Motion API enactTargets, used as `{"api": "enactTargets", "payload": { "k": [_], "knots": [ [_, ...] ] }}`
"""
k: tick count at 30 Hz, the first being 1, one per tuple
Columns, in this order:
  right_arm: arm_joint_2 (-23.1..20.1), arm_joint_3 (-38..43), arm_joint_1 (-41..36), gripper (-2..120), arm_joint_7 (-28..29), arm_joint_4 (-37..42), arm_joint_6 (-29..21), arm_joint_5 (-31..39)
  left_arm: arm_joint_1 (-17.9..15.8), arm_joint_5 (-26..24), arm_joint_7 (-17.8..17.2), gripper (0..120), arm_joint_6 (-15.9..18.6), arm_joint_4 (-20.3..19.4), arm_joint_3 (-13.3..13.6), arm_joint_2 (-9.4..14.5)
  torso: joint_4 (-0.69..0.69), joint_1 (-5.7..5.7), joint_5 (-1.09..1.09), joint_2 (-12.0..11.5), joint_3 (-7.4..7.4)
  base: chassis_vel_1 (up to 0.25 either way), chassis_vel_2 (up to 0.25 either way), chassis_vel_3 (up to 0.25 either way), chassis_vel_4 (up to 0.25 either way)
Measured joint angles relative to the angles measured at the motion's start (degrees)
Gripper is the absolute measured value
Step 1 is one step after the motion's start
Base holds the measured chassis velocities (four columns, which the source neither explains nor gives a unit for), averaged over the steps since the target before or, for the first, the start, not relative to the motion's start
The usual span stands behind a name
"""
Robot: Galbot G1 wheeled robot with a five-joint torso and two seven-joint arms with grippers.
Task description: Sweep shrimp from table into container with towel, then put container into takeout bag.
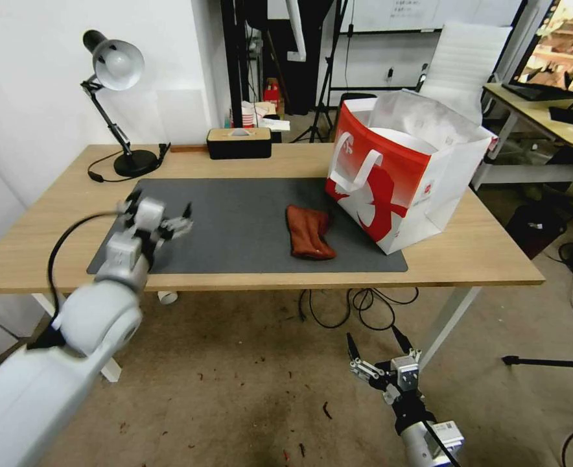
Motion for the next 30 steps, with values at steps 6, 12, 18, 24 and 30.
{"api": "enactTargets", "payload": {
  "k": [6, 12, 18, 24, 30],
  "knots": [
    [-0.1, 0.59, 0.25, 100, -0.8, 0.55, 3.09, 0.58, 19.67, 6.48, 0.4, 100, -6.4, -1.54, -8.32, -8.19, 0.06, -0.01, 0.03, 0.01, 0.0, 0.0, 0.0, 0.0, 0.0],
    [-1.12, 1.55, 0.87, 100, -1.79, 1.62, 3.88, 1.85, 26.35, 8.18, 0.35, 100, -9.93, -1.22, -10.17, -12.22, 0.03, -0.01, 0.04, 0.0, 0.0, 0.0, 0.0, 0.0, 0.0],
    [-3.36, 5.46, 1.13, 100, -3.88, 3.89, 4.22, 3.89, 29.18, 8.65, 0.98, 100, -12.06, -0.08, -10.7, -13.99, 0.02, 0.01, 0.02, 0.0, 0.01, 0.0, 0.0, 0.0, 0.0],
    [-4.95, 8.94, -0.22, 100, -5.12, 4.72, 3.91, 7.18, 28.76, 8.77, 1.41, 100, -13.06, 0.21, -10.06, -14.62, 0.01, 0.01, 0.02, 0.0, 0.01, 0.0, 0.0, 0.0, 0.0],
    [-5.43, 10.32, -1.37, 100, -5.69, 4.81, 3.7, 8.48, 28.19, 8.12, 1.95, 100, -14.83, 0.29, -9.63, -15.07, 0.02, 0.01, 0.02, 0.0, 0.01, 0.0, 0.0, 0.0, 0.0]
  ]
}}
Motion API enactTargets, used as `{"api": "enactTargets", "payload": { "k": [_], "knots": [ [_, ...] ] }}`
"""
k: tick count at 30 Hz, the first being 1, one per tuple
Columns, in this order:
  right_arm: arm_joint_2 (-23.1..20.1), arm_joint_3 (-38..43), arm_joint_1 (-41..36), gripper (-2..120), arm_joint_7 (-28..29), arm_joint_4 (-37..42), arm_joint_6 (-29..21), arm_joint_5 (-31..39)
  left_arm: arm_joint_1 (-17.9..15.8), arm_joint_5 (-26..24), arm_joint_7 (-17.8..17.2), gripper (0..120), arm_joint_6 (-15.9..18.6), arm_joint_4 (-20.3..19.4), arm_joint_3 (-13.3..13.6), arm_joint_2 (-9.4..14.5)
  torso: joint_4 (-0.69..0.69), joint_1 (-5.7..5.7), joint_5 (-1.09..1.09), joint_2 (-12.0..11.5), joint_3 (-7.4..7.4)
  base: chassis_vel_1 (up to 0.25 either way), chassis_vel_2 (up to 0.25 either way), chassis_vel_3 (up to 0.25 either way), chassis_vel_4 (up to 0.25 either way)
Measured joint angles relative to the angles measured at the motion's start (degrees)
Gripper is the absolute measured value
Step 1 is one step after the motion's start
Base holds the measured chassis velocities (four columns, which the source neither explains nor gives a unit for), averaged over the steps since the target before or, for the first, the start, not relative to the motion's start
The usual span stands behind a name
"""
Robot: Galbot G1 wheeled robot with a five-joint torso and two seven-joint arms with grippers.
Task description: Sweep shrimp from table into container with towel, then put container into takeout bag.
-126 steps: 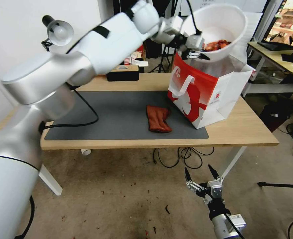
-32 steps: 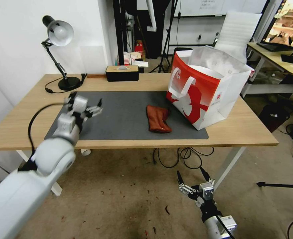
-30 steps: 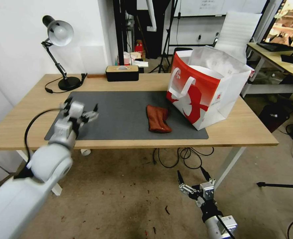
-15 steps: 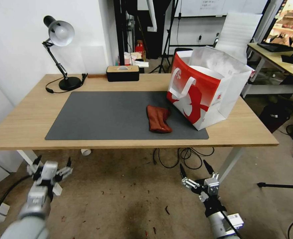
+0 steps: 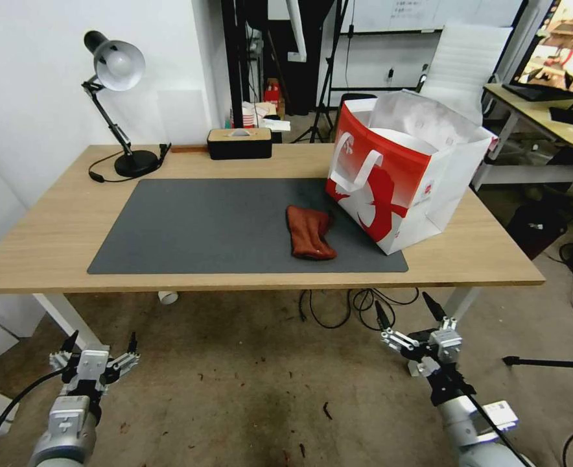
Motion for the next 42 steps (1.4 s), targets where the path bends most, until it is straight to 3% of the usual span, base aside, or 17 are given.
{"api": "enactTargets", "payload": {
  "k": [10, 13, 42],
  "knots": [
    [0.08, -0.91, -0.04, 100, -1.28, 0.13, -0.41, 3.15, -1.7, -2.44, 0.81, 100, -10.53, 2.24, 1.88, -1.19, 0.0, 0.0, -0.01, -0.01, 0.0, 0.0, 0.0, 0.0, 0.0],
    [0.12, -1.43, 0.02, 100, -1.28, 0.13, -0.89, 3.89, -1.74, -2.42, 0.81, 100, -12.06, 2.71, 2.27, -1.47, 0.0, 0.0, -0.01, -0.01, 0.0, 0.0, 0.0, 0.0, 0.0],
    [0.2, -1.7, 0.03, 100, -1.18, 0.14, -1.2, 4.16, -1.72, -2.29, 0.79, 100, -12.26, 2.88, 2.38, -1.54, 0.0, 0.0, -0.01, -0.01, 0.0, 0.0, 0.0, 0.0, 0.0]
  ]
}}
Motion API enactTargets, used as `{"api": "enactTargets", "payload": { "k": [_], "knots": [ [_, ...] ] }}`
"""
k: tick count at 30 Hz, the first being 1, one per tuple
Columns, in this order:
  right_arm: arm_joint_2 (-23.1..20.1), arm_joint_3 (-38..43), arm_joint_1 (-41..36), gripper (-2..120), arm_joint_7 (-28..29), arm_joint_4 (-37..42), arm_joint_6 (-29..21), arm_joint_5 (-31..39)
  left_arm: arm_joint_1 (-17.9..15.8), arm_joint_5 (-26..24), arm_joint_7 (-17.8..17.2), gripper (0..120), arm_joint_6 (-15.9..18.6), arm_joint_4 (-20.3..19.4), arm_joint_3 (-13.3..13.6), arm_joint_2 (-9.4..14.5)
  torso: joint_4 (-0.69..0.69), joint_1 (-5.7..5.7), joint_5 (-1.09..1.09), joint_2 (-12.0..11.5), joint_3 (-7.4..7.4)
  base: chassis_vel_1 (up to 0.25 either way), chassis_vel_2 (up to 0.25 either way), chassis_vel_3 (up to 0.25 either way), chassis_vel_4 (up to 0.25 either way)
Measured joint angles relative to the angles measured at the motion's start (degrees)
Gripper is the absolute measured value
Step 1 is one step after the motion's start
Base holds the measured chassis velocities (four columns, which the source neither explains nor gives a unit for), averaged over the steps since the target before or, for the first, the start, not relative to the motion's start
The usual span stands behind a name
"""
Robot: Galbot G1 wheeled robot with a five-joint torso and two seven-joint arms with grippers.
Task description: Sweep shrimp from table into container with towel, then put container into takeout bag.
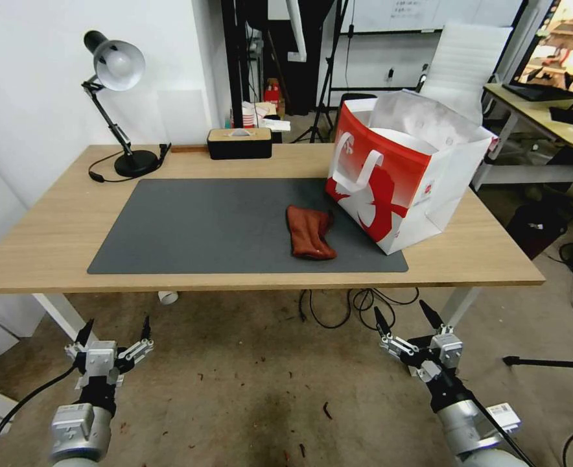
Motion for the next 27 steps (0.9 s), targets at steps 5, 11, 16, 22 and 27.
{"api": "enactTargets", "payload": {
  "k": [5, 11, 16, 22, 27],
  "knots": [
    [0.0, 0.0, 0.0, 100, 0.01, -0.01, 0.0, -0.02, 0.0, 0.0, 0.0, 100, 0.04, -0.01, 0.0, 0.02, 0.0, 0.0, 0.0, 0.0, 0.0, 0.0, 0.0, 0.0, 0.0],
    [0.0, 0.0, 0.0, 100, 0.01, -0.02, 0.0, -0.05, 0.0, 0.0, 0.0, 100, 0.06, -0.02, 0.0, 0.02, 0.0, 0.0, 0.0, 0.0, 0.0, 0.0, 0.0, 0.0, 0.0],
    [0.01, 0.0, 0.0, 100, 0.01, -0.03, 0.01, -0.05, 0.0, 0.0, 0.0, 100, 0.08, -0.04, 0.0, 0.02, 0.0, 0.0, 0.0, 0.0, 0.0, 0.0, 0.0, 0.0, 0.0],
    [0.01, 0.0, 0.0, 100, 0.01, -0.04, 0.02, -0.05, 0.0, 0.0, 0.0, 100, 0.09, -0.04, 0.0, 0.02, 0.0, 0.0, 0.0, 0.0, 0.0, 0.0, 0.0, 0.0, 0.0],
    [0.0, 0.0, 0.0, 100, 0.01, -0.04, 0.02, -0.05, -0.01, 0.0, 0.0, 100, 0.11, -0.04, -0.01, 0.02, 0.0, 0.0, 0.0, 0.0, 0.0, 0.0, 0.0, 0.0, 0.0]
  ]
}}
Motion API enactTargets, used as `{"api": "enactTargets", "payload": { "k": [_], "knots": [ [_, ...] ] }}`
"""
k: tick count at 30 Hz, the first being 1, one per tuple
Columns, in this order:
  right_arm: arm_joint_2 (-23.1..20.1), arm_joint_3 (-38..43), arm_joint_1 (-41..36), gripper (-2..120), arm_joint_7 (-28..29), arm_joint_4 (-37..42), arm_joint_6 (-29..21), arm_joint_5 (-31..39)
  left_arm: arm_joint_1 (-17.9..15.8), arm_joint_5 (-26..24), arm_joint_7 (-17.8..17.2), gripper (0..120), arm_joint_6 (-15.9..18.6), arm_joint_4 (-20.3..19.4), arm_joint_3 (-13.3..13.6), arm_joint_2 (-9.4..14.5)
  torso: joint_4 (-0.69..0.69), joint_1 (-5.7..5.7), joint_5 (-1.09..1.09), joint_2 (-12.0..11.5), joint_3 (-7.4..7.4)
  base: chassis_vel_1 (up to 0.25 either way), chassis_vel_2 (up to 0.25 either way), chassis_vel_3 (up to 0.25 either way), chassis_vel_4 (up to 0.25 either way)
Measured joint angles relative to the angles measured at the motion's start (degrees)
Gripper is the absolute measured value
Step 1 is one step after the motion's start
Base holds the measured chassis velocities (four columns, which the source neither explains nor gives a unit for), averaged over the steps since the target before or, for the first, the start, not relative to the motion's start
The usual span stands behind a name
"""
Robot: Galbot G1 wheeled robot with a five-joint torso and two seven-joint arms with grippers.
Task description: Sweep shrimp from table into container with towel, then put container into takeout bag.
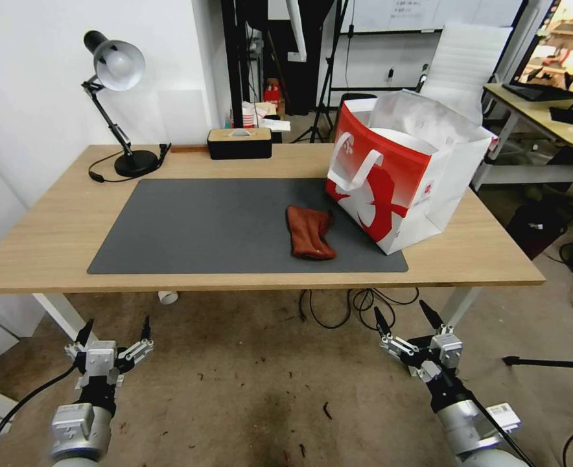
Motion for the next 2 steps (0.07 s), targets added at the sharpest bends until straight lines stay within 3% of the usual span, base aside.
{"api": "enactTargets", "payload": {
  "k": [2],
  "knots": [
    [0.0, 0.0, 0.0, 100, 0.0, 0.0, 0.0, 0.0, 0.0, 0.0, 0.0, 100, 0.01, 0.0, 0.0, 0.0, 0.0, 0.0, 0.0, 0.0, 0.0, 0.0, 0.0, 0.0, 0.0]
  ]
}}
